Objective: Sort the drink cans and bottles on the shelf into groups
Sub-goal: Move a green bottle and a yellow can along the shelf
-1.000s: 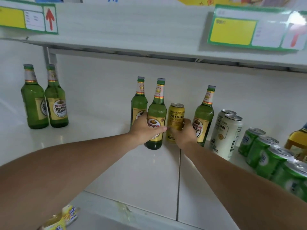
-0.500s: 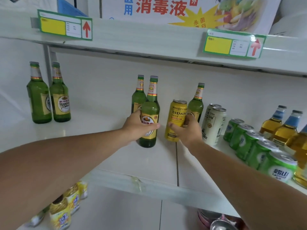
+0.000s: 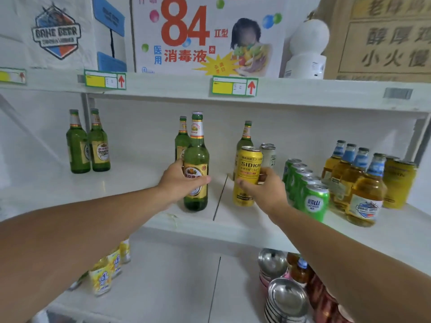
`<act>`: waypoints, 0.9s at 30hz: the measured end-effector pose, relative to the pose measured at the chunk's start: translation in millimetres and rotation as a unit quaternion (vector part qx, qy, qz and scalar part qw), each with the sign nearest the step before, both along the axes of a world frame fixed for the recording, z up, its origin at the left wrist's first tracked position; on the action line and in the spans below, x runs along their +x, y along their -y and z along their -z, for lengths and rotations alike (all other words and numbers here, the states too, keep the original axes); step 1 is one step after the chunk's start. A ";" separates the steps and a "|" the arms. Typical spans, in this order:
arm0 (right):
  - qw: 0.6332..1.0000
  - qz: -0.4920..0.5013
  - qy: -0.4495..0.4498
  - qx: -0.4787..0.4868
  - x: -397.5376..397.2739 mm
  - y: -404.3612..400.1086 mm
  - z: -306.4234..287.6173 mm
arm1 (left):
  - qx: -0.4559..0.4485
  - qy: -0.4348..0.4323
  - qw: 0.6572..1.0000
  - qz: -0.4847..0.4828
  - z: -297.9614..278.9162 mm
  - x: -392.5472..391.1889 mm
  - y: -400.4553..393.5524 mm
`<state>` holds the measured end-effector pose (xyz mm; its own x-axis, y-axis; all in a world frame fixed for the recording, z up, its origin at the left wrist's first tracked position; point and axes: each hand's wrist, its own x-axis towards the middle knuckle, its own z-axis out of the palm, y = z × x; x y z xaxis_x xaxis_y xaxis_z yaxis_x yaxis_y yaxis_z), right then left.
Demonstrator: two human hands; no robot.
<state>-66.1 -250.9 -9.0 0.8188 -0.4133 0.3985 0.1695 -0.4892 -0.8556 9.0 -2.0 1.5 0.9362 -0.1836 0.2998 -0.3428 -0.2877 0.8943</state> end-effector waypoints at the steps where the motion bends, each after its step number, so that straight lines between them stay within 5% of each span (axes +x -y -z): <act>1: 1.000 0.002 -0.001 -0.005 -12.3 4.4 1.4 | 0.002 -0.002 1.000 -0.004 1.9 -11.2 3.1; 11: 0.999 0.033 -0.005 -0.020 -126.4 31.5 2.0 | 0.022 -0.014 0.999 0.045 8.8 -88.5 27.7; 27: 0.969 0.246 -0.028 -0.015 -284.9 93.6 14.1 | 0.042 -0.013 0.974 0.223 19.8 -173.0 120.8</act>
<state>-350.9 -344.5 -23.0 0.5466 -0.7479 0.3767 -0.1367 -0.5235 -0.8410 -164.0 -122.9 -18.3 0.7648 -0.5967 0.2431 -0.4277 -0.1879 0.8842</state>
